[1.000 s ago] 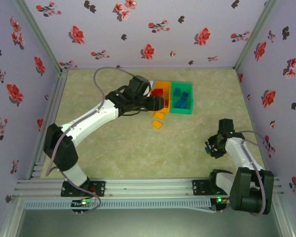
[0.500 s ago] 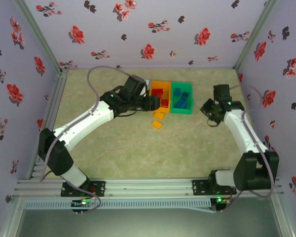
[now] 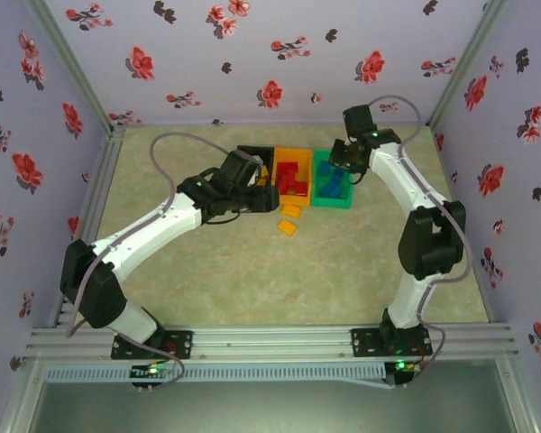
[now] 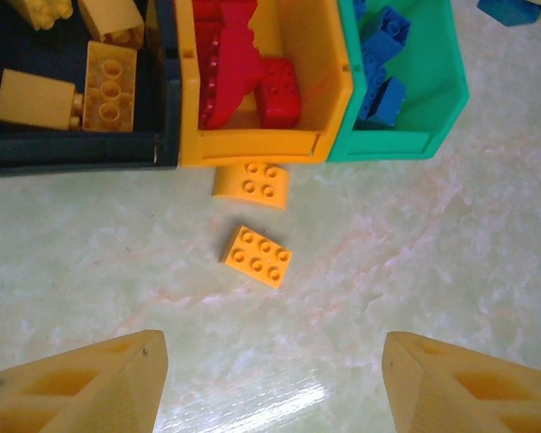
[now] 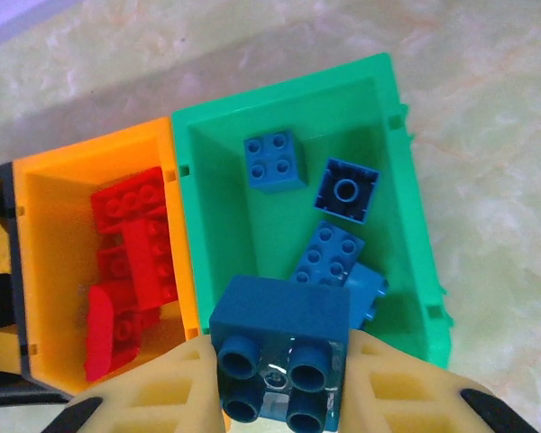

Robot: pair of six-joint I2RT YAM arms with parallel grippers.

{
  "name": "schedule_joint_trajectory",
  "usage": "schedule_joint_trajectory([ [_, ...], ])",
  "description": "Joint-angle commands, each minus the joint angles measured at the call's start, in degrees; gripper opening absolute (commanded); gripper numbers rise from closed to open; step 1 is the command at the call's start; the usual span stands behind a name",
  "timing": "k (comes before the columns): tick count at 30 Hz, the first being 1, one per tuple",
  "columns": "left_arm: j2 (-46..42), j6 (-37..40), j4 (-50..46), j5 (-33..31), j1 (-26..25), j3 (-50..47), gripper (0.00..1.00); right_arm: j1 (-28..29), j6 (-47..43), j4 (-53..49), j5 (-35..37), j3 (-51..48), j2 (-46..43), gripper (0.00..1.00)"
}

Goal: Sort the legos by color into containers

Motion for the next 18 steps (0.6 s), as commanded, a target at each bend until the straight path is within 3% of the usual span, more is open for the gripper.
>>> schedule_joint_trajectory([
  [1,-1.68,-2.07,-1.03,-1.67,0.26,-1.02,0.66,0.34,-2.77,-3.51,-0.18,3.65,3.67,0.16],
  [6,-1.82,-2.49,-1.17,-1.82,0.28,-1.78,0.66,0.99,-3.45,-4.57,-1.08,5.92,6.69,0.22],
  [7,-1.77,-2.39,-1.36,-1.94,0.29,-1.78,0.67,1.14,-3.54,-4.69,-0.97,5.81,6.77,0.29],
  [12,-1.64,-2.15,-1.61,-1.95,0.3,-1.79,0.69,1.31,-3.56,-4.24,-1.32,5.24,6.59,0.49],
  [18,-0.59,-2.7,-0.81,-2.17,-0.02,-2.45,0.7,1.5,-3.21,-4.21,-0.97,4.59,4.6,0.58],
])
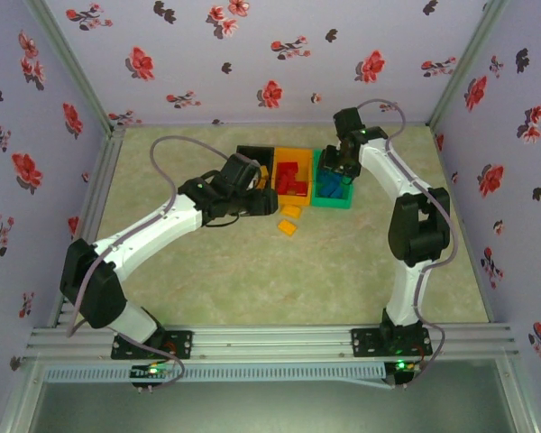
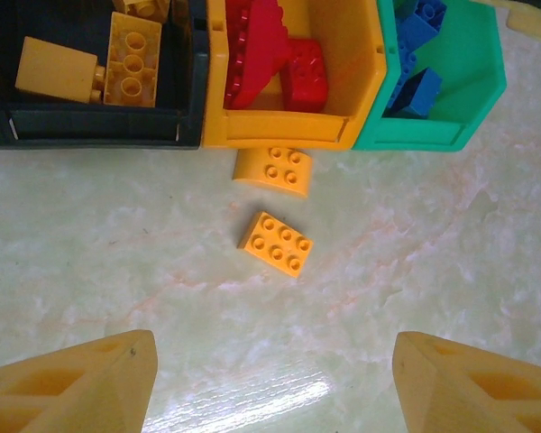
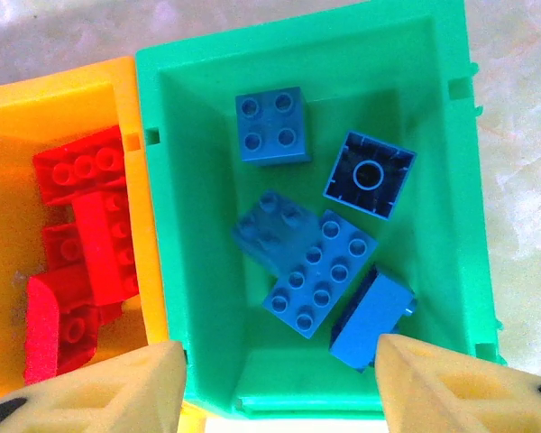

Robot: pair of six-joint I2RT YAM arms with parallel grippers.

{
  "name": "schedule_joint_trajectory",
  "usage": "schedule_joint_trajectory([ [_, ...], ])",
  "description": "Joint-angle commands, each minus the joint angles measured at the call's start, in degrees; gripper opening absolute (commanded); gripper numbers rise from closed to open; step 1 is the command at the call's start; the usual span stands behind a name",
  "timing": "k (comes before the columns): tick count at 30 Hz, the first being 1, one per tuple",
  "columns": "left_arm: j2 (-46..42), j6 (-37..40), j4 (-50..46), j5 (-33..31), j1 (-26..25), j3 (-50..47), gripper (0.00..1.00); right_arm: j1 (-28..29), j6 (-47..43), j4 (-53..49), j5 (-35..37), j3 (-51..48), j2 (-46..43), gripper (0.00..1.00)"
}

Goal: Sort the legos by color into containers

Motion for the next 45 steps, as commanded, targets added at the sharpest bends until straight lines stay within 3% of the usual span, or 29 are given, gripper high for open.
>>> schedule_joint_trajectory([
  [1,-0.36,-1.25,0.61,-1.41,-0.21,-1.46,0.7,0.6,0.0,-1.15,0.15,0.54,-2.67,0.58],
  [13,10.61,-1.09,1.21,-2.83,-3.34,1.13,0.71,0.66,3.22,4.11,-1.04,-12.13,-15.89,0.67],
  [21,19.45,-1.25,0.05,-2.77,-5.14,5.95,0.71,-0.42,1.5,2.24,-1.27,-20.56,-27.41,0.78],
  [27,24.0,-2.77,-1.61,-2.35,-5.86,8.93,0.71,-3.78,-0.01,-1.35,-1.31,-23.87,-34.0,0.81],
  [45,31.41,-4.94,-0.12,1.75,-6.38,13.86,0.72,-5.42,1.16,-0.77,-3.89,-27.45,-37.23,0.82],
])
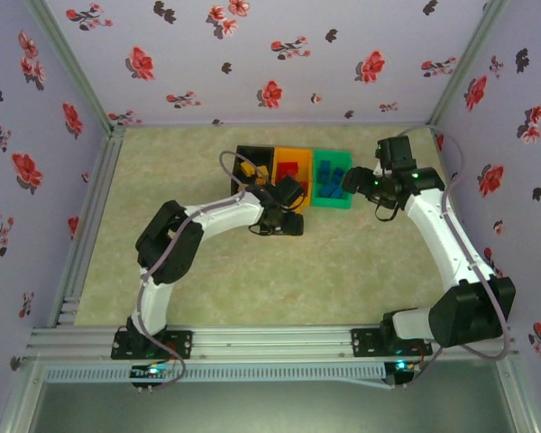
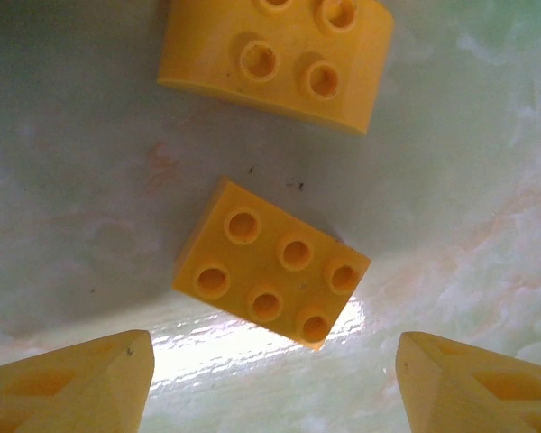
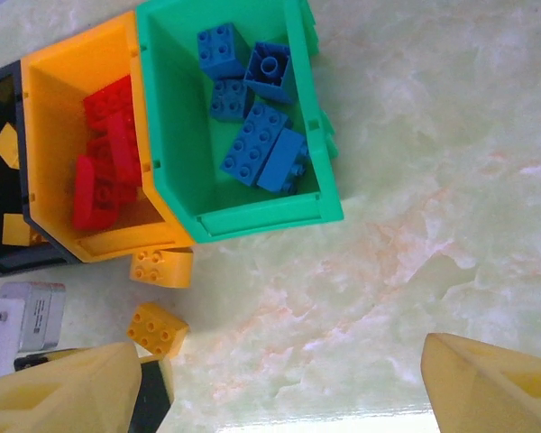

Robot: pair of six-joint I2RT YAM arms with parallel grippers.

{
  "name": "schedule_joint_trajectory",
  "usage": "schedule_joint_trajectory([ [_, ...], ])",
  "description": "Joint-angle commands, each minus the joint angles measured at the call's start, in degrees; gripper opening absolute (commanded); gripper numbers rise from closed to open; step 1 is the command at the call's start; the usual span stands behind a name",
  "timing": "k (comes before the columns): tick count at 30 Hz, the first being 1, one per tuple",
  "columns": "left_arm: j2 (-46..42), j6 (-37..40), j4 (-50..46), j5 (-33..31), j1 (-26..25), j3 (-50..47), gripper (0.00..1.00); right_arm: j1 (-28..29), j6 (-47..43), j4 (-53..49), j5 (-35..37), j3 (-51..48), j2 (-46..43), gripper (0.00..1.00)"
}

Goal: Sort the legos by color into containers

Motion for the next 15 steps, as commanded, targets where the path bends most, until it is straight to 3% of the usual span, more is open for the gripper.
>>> schedule_joint_trajectory([
  [1,2.46,-1.07,-0.11,0.65,-0.39,3.19,0.72,-0.22,-0.03,0.03,-0.68,-0.9,-1.37,0.82],
  [7,6.94,-1.27,-1.24,-0.39,-0.02,7.43,0.71,-0.26,-0.03,-0.19,-1.03,-1.75,-2.25,0.82],
  [15,9.85,0.71,-4.44,-3.56,0.05,10.87,0.6,-0.22,-0.07,-0.44,-0.98,-2.42,-3.02,0.82],
])
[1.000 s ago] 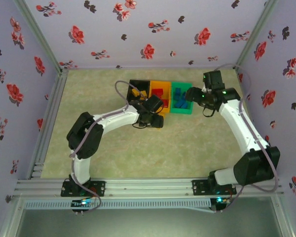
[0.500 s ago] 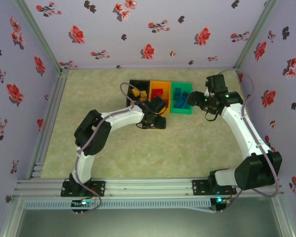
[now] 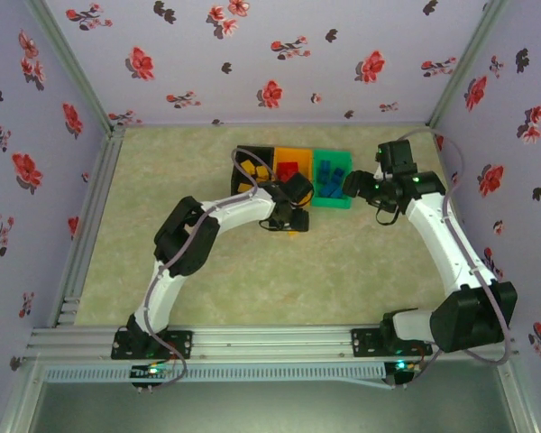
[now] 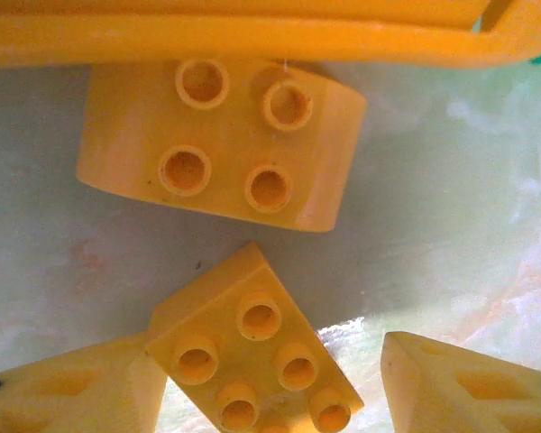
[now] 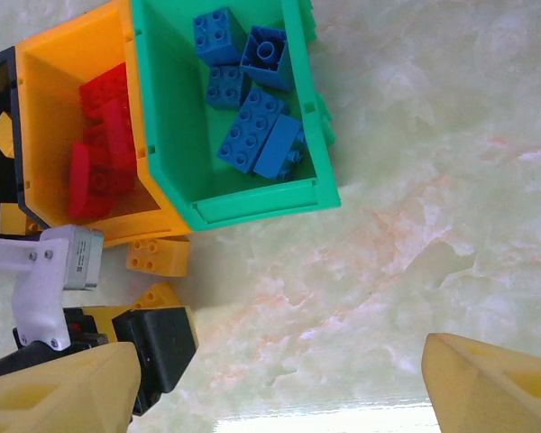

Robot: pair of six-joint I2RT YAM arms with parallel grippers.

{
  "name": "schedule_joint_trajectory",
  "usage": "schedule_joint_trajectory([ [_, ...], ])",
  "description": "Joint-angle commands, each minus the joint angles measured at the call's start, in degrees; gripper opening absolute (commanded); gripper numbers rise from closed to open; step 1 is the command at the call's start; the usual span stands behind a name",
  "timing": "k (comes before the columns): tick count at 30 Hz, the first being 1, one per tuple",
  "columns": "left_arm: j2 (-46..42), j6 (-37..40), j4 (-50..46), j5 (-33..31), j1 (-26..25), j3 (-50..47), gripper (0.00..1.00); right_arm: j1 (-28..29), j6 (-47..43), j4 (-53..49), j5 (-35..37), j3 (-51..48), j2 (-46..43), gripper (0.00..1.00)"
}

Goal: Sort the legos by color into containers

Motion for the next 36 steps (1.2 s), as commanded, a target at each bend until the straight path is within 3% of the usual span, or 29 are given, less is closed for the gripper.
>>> schedule_joint_trajectory([
  [1,1.69,1.09,-2.7,-2.75,0.07,1.69,0.57,-0.22,-0.02,-0.35,-0.7,-0.76,-1.46,0.83],
  [12,-0.98,3.48,-5.32,-4.48,-0.55,0.29,0.27,-0.13,1.16,1.45,-1.67,-2.39,-2.77,0.82],
  [25,-13.99,6.96,-8.21,-5.01,0.83,-2.89,0.23,0.13,2.33,3.56,-2.34,-5.02,-4.21,0.82],
  [36,-14.4,13.48,-12.25,-6.89,9.15,4.94,0.22,3.02,2.55,5.5,-1.01,-4.65,-2.96,0.82],
])
